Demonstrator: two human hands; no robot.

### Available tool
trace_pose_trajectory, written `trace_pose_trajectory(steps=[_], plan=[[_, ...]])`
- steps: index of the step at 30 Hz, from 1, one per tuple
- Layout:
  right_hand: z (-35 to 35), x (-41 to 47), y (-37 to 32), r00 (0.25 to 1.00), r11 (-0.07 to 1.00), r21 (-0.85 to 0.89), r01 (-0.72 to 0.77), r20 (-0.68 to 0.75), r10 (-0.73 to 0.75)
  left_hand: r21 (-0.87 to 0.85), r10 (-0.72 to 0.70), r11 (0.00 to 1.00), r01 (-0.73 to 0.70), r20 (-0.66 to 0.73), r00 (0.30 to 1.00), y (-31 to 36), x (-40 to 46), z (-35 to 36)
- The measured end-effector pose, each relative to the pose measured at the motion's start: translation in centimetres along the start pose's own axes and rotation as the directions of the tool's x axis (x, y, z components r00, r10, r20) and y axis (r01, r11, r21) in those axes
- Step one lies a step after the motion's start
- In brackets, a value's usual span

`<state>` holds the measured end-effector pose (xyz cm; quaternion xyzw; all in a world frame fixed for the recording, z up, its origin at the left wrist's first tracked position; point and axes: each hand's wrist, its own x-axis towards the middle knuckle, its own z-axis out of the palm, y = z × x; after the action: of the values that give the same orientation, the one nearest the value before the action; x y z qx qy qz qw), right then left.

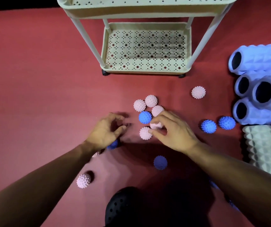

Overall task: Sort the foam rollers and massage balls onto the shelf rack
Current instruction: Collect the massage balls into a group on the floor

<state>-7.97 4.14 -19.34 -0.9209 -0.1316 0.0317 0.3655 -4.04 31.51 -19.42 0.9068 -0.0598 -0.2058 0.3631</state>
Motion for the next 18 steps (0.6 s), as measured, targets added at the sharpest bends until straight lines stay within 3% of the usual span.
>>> trace_pose_trajectory(steps=[2,3,6,8,11,13,15,18], plan=[[0.1,-1.2,-0.3,0.952,0.965,-0.125,0.229,0.235,-0.195,0.18,0.089,0.977,-0.11,0.117,0.989,-2.3,-1.2,-1.8],[0.2,-1.9,-0.2,0.905,0.943,-0.16,0.291,0.366,-0.217,0.224,0.08,0.967,-0.12,0.183,0.98,-3.2,-1.9,-2.3],[0.5,-3.8,0.3,0.763,0.93,-0.238,0.279,0.643,-0.065,0.321,-0.001,0.942,-0.104,0.31,0.951,-4.6,-3.7,-2.6],[0.8,-4.8,0.6,0.709,0.922,-0.291,0.256,0.705,0.026,0.324,-0.038,0.943,-0.071,0.317,0.948,-4.6,-4.4,-2.3],[1.4,-5.4,0.7,0.735,0.951,-0.275,0.145,0.673,0.083,0.265,-0.064,0.964,-0.004,0.247,0.967,-4.2,-4.3,-1.8],[1.4,-5.3,0.7,0.794,0.986,-0.166,-0.019,0.597,0.116,0.208,-0.112,0.975,0.074,0.18,0.977,-3.5,-4.1,-1.2],[0.6,-4.8,1.1,0.863,0.97,-0.041,-0.241,0.449,0.234,0.058,-0.18,0.983,0.175,0.103,0.978,-2.7,-3.4,-0.3],[-1.0,-3.8,2.4,0.882,0.892,0.064,-0.448,0.198,0.428,-0.207,-0.293,0.933,0.296,0.045,0.955,-1.3,-2.0,1.3]])
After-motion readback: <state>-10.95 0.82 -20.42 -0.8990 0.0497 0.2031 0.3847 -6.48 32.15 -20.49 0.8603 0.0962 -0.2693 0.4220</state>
